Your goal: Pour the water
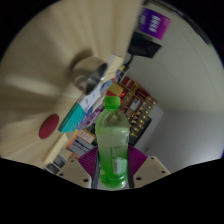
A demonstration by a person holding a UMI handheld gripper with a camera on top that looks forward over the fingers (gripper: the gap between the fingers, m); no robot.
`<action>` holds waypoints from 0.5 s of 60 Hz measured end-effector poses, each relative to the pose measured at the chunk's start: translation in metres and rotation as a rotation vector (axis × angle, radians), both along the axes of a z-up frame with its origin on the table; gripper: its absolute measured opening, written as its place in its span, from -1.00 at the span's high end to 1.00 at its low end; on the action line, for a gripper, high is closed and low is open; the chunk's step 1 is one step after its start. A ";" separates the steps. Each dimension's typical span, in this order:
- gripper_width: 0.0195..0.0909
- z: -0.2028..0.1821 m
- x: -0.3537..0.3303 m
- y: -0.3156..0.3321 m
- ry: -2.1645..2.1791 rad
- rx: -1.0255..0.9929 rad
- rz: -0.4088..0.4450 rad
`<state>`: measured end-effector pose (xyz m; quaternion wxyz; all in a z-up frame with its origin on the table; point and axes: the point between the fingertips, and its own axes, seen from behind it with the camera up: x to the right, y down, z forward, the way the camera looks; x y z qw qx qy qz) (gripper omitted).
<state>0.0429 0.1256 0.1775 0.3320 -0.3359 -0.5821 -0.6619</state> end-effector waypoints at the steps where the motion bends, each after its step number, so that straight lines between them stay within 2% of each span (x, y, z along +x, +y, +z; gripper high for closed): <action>1: 0.38 0.000 -0.002 0.003 -0.039 0.002 -0.001; 21: 0.39 -0.006 -0.014 0.014 -0.294 -0.013 0.029; 27: 0.38 0.001 -0.016 0.013 -0.169 0.000 0.053; 30: 0.38 0.014 -0.014 0.013 0.028 0.038 0.062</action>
